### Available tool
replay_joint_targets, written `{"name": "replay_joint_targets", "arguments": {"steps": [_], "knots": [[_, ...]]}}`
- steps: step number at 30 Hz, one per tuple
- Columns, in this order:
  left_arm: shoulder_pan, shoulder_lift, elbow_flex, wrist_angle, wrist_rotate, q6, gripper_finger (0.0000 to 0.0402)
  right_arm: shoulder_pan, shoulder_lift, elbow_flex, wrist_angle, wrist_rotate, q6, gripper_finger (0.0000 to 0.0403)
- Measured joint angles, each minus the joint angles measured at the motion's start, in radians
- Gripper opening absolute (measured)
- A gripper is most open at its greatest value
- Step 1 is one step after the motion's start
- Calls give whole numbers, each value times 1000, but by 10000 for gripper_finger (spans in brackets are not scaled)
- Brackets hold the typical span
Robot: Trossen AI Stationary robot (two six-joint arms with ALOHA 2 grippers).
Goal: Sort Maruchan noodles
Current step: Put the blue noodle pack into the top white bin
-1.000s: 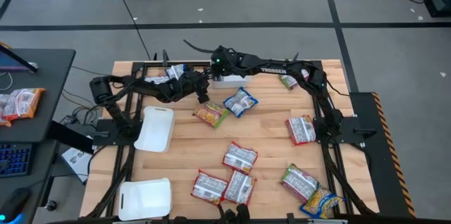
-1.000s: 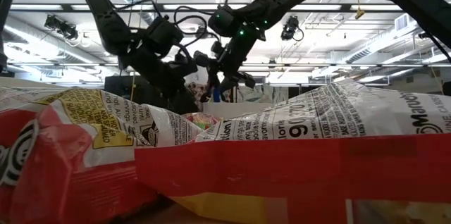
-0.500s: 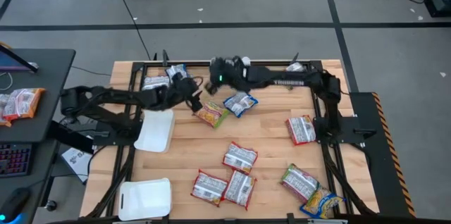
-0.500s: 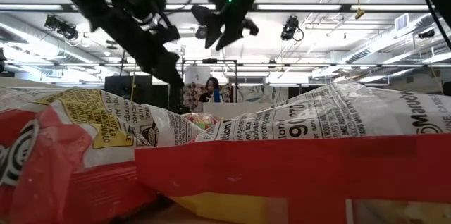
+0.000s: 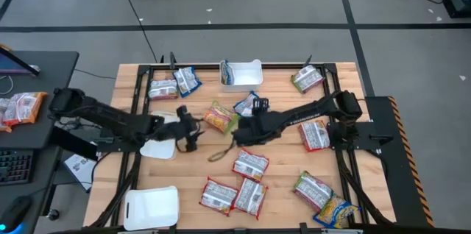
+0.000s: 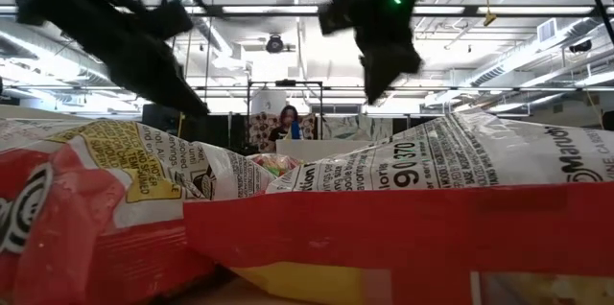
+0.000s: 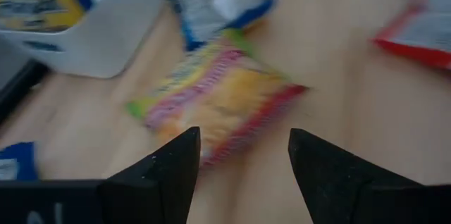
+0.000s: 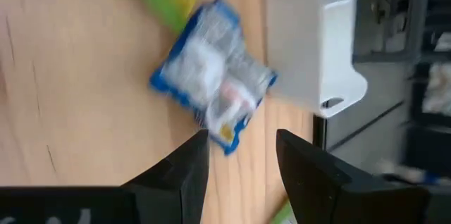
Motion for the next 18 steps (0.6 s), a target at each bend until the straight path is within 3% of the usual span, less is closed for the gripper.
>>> {"name": "replay_joint_targets", "arguments": {"steps": [7, 13, 18], "knots": [[-192, -82, 1, -5, -32, -5, 222, -45, 5, -205, 149, -90, -138, 186], [-273, -85, 0, -31, -63, -24, 222, -62, 5, -266, 312, -23, -310, 211], [-300, -85, 0, -49, -65, -77, 222, -72, 5, -318, 456, -27, -438, 216]]}}
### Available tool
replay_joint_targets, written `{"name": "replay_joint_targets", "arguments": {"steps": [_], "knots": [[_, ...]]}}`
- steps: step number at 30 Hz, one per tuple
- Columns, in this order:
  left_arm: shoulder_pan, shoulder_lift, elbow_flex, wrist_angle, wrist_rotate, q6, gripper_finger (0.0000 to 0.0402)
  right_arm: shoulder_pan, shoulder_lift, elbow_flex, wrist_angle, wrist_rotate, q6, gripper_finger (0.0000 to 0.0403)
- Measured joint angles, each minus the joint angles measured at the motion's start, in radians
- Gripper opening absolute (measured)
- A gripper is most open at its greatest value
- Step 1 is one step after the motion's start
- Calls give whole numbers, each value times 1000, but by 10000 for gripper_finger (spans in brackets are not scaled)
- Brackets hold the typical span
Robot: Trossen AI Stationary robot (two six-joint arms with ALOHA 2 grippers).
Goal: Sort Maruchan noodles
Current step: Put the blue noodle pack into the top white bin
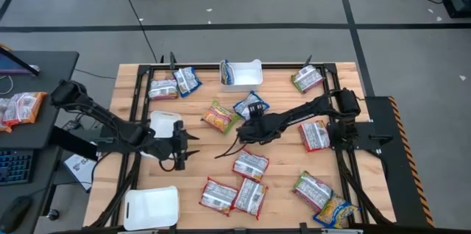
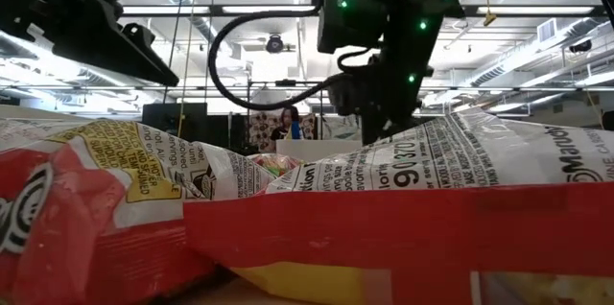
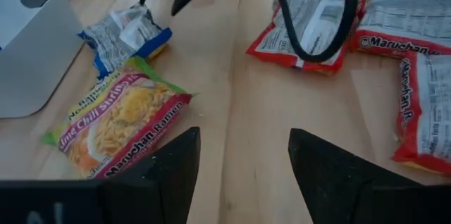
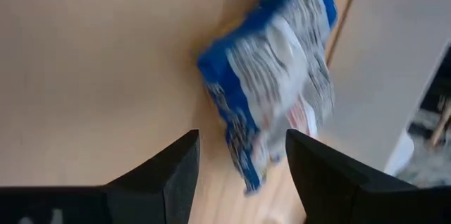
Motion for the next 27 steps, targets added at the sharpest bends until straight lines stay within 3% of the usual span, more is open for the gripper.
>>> {"name": "replay_joint_targets", "arguments": {"steps": [6, 11, 18, 22, 27], "knots": [[-18, 0, 0, 31, -3, -5, 222, -32, 0, -75, 179, 96, -50, 204], [-18, 0, 0, 65, -40, 44, 222, -66, 0, -76, 186, -37, 30, 154], [-12, 0, 0, 73, -67, 59, 222, -88, 0, -64, 180, -143, 195, 16], [-12, 0, 0, 72, -45, 93, 222, -63, 0, 35, 63, -264, 306, 13], [-12, 0, 0, 72, -30, 100, 222, -7, 0, 256, -147, -402, 381, 8]]}}
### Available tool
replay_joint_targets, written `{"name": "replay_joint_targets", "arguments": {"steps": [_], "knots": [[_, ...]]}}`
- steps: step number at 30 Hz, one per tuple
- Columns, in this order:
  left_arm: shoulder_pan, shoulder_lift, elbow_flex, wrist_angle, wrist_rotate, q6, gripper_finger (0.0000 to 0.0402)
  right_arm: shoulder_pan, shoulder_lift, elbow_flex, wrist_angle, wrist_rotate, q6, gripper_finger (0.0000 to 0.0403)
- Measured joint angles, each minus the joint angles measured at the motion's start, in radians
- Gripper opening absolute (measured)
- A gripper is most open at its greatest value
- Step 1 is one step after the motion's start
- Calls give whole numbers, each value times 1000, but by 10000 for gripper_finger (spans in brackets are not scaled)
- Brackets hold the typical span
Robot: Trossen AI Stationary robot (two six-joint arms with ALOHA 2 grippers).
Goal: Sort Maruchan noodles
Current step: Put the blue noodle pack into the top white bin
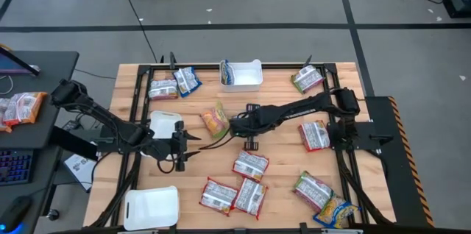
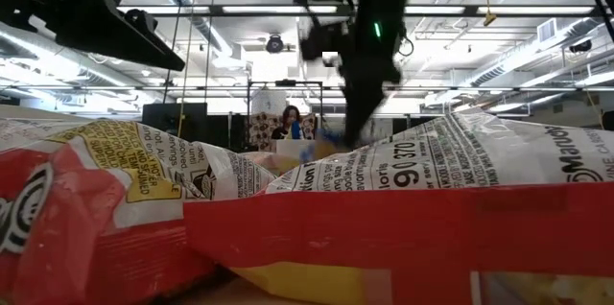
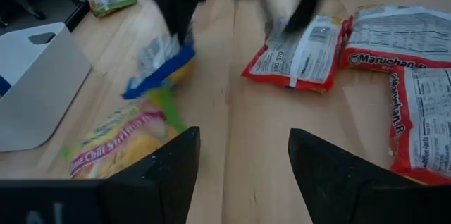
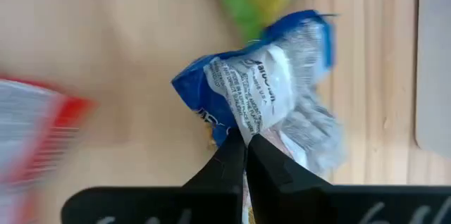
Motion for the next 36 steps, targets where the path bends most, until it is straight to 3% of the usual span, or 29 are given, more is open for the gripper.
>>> {"name": "replay_joint_targets", "arguments": {"steps": [5, 9, 16, 20, 28, 32, 36], "knots": [[0, 0, 0, -10, 29, -34, 222, 53, -2, 171, -105, -103, 40, 8], [-22, 0, 1, -90, 91, -125, 222, 105, -3, 184, -130, -100, 14, 8], [-75, 0, 1, -211, 105, -243, 222, 195, -1, 20, -233, -22, -55, 9], [-76, 0, 1, -207, 105, -252, 222, 219, 0, -94, -351, -15, -189, 16], [-73, 0, 1, -207, 94, -245, 222, 241, -1, -199, -597, 309, -276, 93], [-73, 0, 1, -209, 93, -231, 222, 248, -1, -127, -683, 357, -160, 143], [-73, 0, 1, -207, 90, -204, 222, 204, -1, -23, -583, 264, 205, 181]]}}
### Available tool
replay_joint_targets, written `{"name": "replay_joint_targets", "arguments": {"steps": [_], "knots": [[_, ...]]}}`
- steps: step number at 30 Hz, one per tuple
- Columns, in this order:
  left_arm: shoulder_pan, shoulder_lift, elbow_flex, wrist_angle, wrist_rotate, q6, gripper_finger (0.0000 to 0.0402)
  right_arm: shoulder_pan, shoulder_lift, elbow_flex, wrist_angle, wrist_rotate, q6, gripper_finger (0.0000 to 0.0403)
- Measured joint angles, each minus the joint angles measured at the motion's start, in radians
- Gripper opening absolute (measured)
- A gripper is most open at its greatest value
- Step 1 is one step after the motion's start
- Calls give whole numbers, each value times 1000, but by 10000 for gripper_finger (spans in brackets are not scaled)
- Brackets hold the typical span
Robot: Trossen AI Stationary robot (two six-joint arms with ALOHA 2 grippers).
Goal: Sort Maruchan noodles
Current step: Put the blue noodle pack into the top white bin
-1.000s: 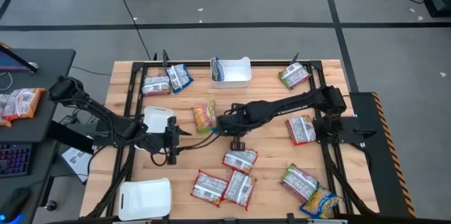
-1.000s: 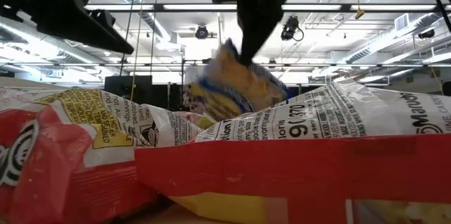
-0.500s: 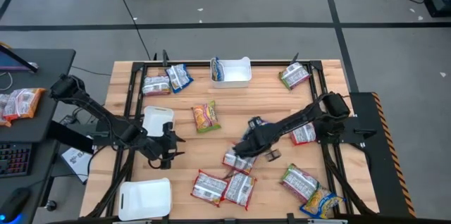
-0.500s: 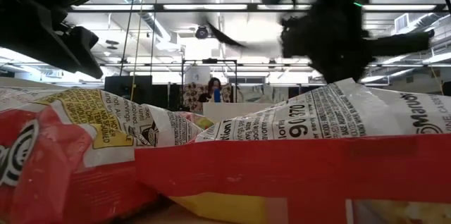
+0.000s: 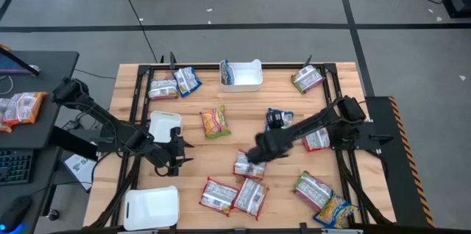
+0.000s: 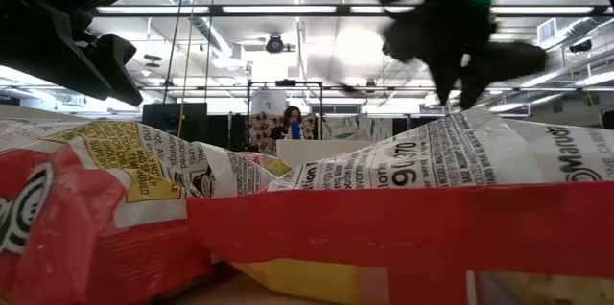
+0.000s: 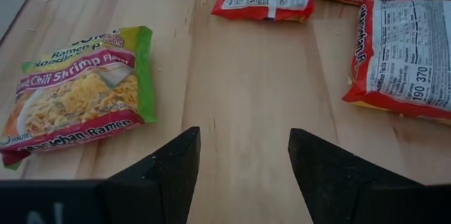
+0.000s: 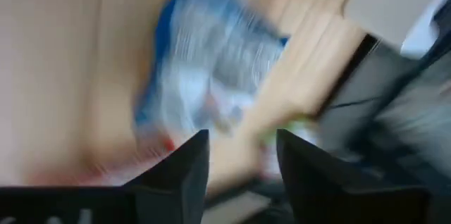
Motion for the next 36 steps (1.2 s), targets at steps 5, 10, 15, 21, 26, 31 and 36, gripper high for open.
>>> {"name": "replay_joint_targets", "arguments": {"steps": [5, 10, 15, 21, 26, 31, 36], "knots": [[0, 0, 0, 12, -18, -20, 222, -93, -1, 50, 112, -87, 513, 204], [-5, 0, 0, 26, -18, -51, 222, -153, 0, 4, 195, -149, 743, 200], [-19, 0, 0, 25, -18, -51, 222, -160, 0, -87, 412, -196, 706, 192], [-43, 0, 0, 23, -17, -50, 222, -139, 1, -141, 378, -295, 676, 190], [-47, 0, 0, 23, -18, -49, 222, -92, 1, -146, 173, -458, 613, 190], [-47, 0, 0, 23, -51, -52, 222, -49, 0, -107, -72, -455, 628, 189], [-47, 0, 0, 27, -77, -51, 222, -26, 0, -64, 27, -221, 672, 189]]}}
